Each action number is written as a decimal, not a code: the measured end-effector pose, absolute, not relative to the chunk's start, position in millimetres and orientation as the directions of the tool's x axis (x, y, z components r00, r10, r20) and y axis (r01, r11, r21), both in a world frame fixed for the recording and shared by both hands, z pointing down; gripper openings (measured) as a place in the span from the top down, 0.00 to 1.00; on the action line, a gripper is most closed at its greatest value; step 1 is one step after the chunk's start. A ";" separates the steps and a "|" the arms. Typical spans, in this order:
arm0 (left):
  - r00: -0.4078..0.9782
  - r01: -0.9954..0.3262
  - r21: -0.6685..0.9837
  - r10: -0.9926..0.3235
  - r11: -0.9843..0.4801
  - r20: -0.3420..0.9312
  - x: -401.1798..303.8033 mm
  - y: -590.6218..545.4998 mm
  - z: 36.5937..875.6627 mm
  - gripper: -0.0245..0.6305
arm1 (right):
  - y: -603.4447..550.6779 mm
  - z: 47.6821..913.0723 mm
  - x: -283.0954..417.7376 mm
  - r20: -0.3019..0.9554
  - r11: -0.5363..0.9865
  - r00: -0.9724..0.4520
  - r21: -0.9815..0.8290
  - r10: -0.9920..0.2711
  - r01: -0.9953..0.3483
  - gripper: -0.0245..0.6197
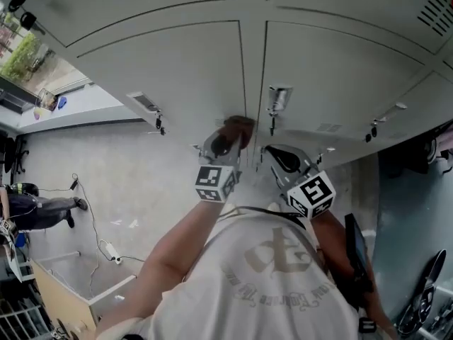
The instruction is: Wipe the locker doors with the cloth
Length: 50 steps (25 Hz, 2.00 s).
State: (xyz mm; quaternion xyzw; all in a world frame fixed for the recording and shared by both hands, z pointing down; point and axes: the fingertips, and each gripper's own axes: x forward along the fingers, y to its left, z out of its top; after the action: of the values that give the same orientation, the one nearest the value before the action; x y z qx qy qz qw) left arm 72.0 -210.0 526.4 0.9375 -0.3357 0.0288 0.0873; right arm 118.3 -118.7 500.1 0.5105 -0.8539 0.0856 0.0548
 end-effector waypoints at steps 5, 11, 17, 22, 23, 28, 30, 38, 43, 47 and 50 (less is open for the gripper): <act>0.739 -0.674 0.139 -0.666 -0.726 0.104 39.7 -226.6 522.8 0.84 | -123.2 501.4 108.8 0.181 0.477 -0.489 -0.105 -0.854 -0.873 0.95; 0.666 -0.741 0.188 -0.742 -0.644 0.085 -11.9 -248.8 521.3 0.84 | -128.2 502.3 95.8 0.175 0.498 -0.508 -0.100 -0.843 -0.861 0.95; 0.606 -0.787 0.203 -0.792 -0.582 0.078 -56.1 -267.9 522.7 0.83 | -129.8 505.7 84.6 0.181 0.505 -0.516 -0.106 -0.837 -0.857 0.95; 0.563 -0.816 0.215 -0.823 -0.537 0.083 -87.5 -281.7 529.7 0.83 | -130.6 505.5 75.0 0.193 0.509 -0.520 -0.104 -0.832 -0.854 0.95; 0.556 -0.822 0.208 -0.827 -0.531 0.084 -92.8 -284.4 529.5 0.83 | -131.1 505.9 73.5 0.195 0.508 -0.519 -0.106 -0.832 -0.855 0.95; 0.520 -0.850 0.155 -0.848 -0.503 0.103 -117.8 -294.4 534.9 0.83 | -130.2 508.2 66.9 0.202 0.509 -0.521 -0.114 -0.829 -0.853 0.95; 0.494 -0.867 0.146 -0.862 -0.477 0.112 -131.3 -299.1 538.2 0.83 | -129.9 508.0 64.7 0.209 0.507 -0.519 -0.114 -0.829 -0.854 0.95; 0.507 -0.861 0.070 -0.861 -0.504 0.030 -157.7 -310.3 503.8 0.83 | -130.4 510.6 56.0 0.201 0.518 -0.530 -0.114 -0.824 -0.848 0.95; 0.513 -0.858 0.009 -0.857 -0.514 -0.037 -156.1 -307.7 459.8 0.83 | -129.6 510.3 48.4 0.208 0.525 -0.538 -0.121 -0.816 -0.843 0.95; 0.450 -0.893 -0.009 -0.890 -0.450 -0.070 -171.4 -308.2 444.8 0.84 | -129.0 509.7 45.9 0.197 0.533 -0.545 -0.112 -0.815 -0.838 0.95; 0.393 -0.917 0.025 -0.914 -0.397 -0.098 -183.3 -309.8 431.3 0.84 | -128.4 511.0 49.3 0.195 0.531 -0.542 -0.109 -0.817 -0.840 0.95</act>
State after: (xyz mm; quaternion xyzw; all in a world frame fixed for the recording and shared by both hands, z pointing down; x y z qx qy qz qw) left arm -183.3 -309.8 431.3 0.8345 -0.5487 -0.0477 -0.0163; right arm 49.3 -128.4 511.0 0.4747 -0.8729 0.0951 0.0597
